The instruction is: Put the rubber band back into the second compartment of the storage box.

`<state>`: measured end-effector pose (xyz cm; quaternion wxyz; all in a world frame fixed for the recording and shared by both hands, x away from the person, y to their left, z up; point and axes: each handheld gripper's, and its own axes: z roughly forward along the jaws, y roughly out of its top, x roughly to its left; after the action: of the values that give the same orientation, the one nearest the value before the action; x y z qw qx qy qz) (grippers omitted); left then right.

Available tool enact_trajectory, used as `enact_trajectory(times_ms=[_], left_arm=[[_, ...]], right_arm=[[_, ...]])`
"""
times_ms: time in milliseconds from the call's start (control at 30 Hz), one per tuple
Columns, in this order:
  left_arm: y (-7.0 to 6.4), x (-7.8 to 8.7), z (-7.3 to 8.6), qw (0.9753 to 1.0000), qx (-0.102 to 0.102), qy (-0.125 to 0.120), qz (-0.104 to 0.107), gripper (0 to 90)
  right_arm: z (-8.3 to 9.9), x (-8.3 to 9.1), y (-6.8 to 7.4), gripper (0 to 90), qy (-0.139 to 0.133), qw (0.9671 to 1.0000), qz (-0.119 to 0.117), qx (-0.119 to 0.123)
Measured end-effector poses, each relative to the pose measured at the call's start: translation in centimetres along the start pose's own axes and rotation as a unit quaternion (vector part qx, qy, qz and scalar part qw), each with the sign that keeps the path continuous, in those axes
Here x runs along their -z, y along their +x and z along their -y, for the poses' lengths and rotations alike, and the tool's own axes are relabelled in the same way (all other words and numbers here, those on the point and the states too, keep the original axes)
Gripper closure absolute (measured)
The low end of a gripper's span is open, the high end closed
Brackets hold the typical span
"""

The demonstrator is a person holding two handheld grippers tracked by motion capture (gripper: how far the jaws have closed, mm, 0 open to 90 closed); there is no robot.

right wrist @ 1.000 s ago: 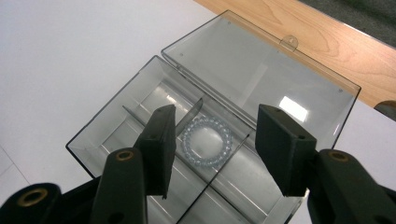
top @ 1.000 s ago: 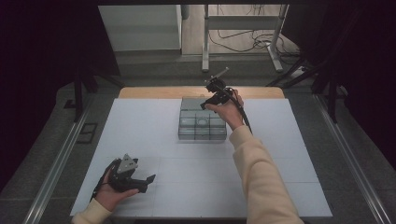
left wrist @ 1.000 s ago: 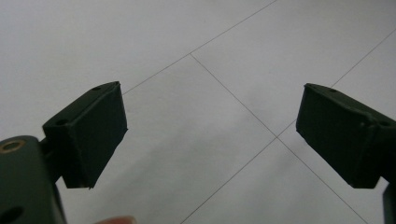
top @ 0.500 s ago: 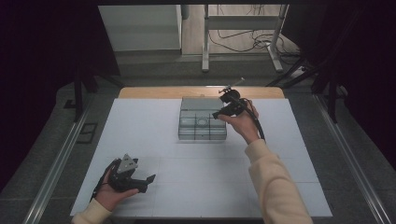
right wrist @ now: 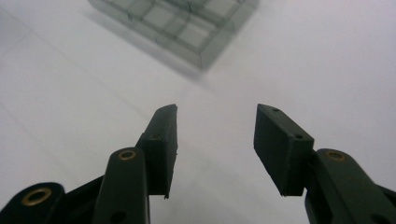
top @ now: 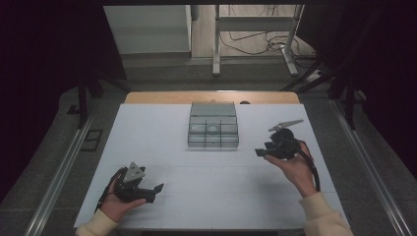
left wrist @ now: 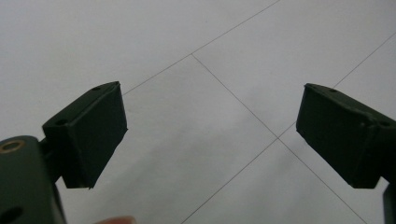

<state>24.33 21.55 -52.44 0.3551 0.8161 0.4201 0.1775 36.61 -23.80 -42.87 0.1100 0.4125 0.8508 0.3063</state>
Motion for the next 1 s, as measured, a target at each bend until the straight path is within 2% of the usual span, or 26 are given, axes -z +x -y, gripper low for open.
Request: enact_trajectory(times_ms=[33,67,133,200,267,367,500,633,733,833,1000], left_arm=[[0.0,0.0,0.0,1.0000,0.000,0.000,0.000,9.3],[0.0,0.0,0.0,1.0000,0.000,0.001,0.000,9.3],[-0.1,-0.1,-0.1,1.0000,-0.001,0.001,0.000,9.3],[-0.1,-0.1,-0.1,1.0000,-0.001,0.002,0.000,9.3],[-0.1,-0.1,-0.1,1.0000,-0.002,0.001,-0.001,9.3],[-0.2,-0.1,-0.1,1.0000,-0.003,0.002,-0.001,9.3],[-0.1,-0.1,-0.1,1.0000,-0.002,0.003,-0.001,9.2],[-0.1,-0.1,-0.1,1.0000,-0.002,0.003,0.000,9.2],[-0.1,-0.1,-0.1,1.0000,-0.003,0.003,-0.001,9.2],[-0.1,0.0,-0.1,1.0000,-0.002,0.002,-0.001,9.2],[0.0,0.0,-0.1,1.0000,-0.002,0.002,-0.001,9.2]], right_arm=[[2.0,1.2,-0.3,49.6,-0.003,0.9999,0.006,-0.008],[2.0,1.2,-0.3,49.6,-0.003,0.9999,0.006,-0.008],[4.1,2.3,-0.5,49.6,-0.007,0.9997,0.013,-0.021],[5.5,3.1,-0.6,49.6,-0.008,0.9994,0.016,-0.028],[6.6,3.6,-0.7,49.7,-0.010,0.9992,0.019,-0.034],[7.3,3.9,-0.6,49.9,-0.015,0.9990,0.020,-0.036],[7.5,3.2,-0.1,49.6,-0.027,0.9991,0.017,-0.029],[8.3,1.9,-0.3,49.3,-0.040,0.9986,0.013,-0.031],[9.2,1.0,-0.6,49.3,-0.040,0.9987,0.000,-0.032],[9.7,0.5,-0.9,49.1,-0.043,0.9988,-0.001,-0.025],[10.5,0.1,-1.4,48.7,-0.040,0.9986,-0.010,-0.032]])
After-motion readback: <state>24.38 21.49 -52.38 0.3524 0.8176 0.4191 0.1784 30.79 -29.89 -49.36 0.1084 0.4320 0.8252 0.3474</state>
